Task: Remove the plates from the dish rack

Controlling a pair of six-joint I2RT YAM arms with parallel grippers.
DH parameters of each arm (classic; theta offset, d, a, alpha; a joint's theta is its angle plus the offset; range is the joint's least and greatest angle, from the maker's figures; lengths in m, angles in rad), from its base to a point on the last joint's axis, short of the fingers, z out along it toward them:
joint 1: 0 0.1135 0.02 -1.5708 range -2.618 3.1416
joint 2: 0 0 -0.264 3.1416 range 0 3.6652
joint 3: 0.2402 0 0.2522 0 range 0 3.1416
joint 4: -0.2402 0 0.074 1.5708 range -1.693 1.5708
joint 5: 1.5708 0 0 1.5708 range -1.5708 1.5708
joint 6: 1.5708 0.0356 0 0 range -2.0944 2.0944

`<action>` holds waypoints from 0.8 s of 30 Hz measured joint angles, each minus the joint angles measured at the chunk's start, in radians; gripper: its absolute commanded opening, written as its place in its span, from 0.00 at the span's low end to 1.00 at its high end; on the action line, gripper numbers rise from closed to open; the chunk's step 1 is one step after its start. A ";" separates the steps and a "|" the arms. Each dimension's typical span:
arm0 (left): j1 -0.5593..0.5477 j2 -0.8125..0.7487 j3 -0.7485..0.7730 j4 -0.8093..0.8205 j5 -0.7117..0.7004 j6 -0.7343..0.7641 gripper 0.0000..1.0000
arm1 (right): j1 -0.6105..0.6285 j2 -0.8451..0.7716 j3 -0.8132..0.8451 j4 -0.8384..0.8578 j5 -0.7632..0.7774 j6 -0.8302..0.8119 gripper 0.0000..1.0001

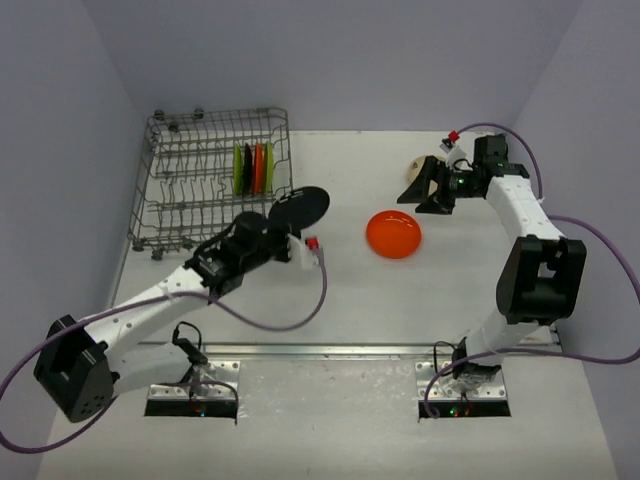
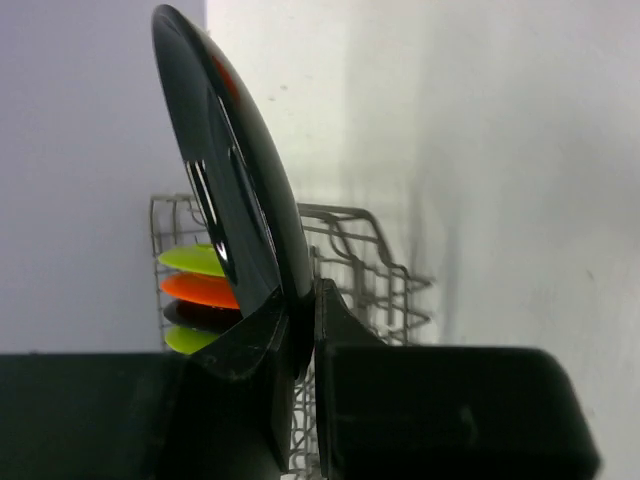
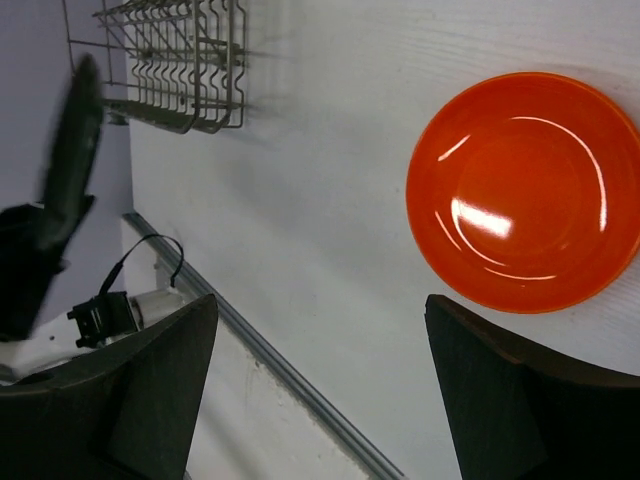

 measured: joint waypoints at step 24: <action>-0.396 -0.201 -0.427 0.231 -0.178 0.762 0.00 | 0.447 0.005 -0.126 0.046 -0.026 0.015 0.08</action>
